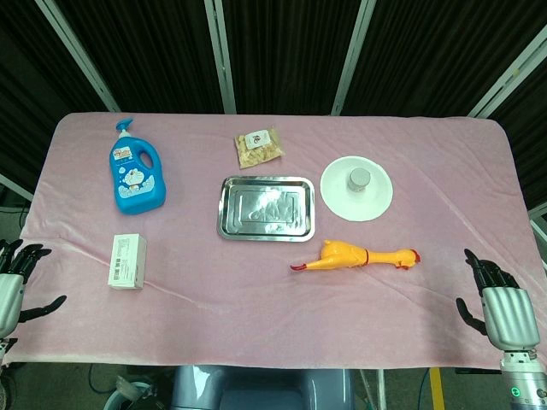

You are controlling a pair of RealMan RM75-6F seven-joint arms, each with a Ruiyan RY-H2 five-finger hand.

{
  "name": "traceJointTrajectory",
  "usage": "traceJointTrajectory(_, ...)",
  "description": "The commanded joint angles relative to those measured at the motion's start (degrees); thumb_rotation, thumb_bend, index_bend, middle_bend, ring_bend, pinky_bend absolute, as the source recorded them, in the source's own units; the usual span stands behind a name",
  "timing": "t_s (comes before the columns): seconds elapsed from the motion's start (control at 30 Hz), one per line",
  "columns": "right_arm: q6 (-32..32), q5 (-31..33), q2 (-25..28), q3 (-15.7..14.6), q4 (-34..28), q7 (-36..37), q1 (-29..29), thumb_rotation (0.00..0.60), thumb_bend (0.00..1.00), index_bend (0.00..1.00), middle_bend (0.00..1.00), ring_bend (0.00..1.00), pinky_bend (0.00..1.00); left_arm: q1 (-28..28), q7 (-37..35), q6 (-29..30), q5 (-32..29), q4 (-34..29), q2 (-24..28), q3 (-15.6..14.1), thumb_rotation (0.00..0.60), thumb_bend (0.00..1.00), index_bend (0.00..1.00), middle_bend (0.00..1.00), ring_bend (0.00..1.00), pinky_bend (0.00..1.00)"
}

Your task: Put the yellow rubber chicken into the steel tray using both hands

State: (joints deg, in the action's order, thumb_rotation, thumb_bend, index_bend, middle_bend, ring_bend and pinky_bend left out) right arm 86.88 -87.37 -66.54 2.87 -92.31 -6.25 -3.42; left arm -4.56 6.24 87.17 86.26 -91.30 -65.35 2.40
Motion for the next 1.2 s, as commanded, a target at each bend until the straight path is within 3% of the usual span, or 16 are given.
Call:
traceJointTrajectory(0.03,0.0,-0.2,-0.1,-0.1,0.0,0.1,0.0,0.600,0.36,0.03,0.23,0.19,0.30,0.1,-0.2,0.3,0.1,-0.1,0.1,0.0,0.600,0.00,0.24,0.19,0.08,0.03)
traceJointTrajectory(0.2,0.1,-0.6,-0.3,-0.2,0.2,0.4,0.0,0.600,0.36,0.03,0.23,0.19,0.30,0.3,-0.2,0.3,0.0,-0.3,0.3,-0.1,0.600,0.00,0.22,0.18,0.08,0.03)
traceJointTrajectory(0.47,0.8,-1.5,-0.2,-0.4,0.4,1.2,0.3,0.600,0.36,0.03,0.23,0.19,0.30,0.8,-1.3,-0.1,0.1,-1.6,1.3,-0.8,0.600,0.00,0.07,0.06,0.01,0.00)
traceJointTrajectory(0.97,-0.3,-2.9,-1.3,0.0,1.9,3.3,-1.3,0.600,0.36,0.00,0.22,0.19,0.30,0.5,-0.5,-0.1,0.8,-2.8,1.4,-0.7,0.600,0.00,0.04,0.04,0.00,0.00)
traceJointTrajectory(1.2,-4.0,-2.7,-1.8,1.3,2.0,4.8,-4.5,0.600,0.36,0.00,0.20,0.16,0.29,-0.2,0.4,-1.0,0.7,-3.6,1.4,-0.4,0.600,0.00,0.04,0.03,0.00,0.00)
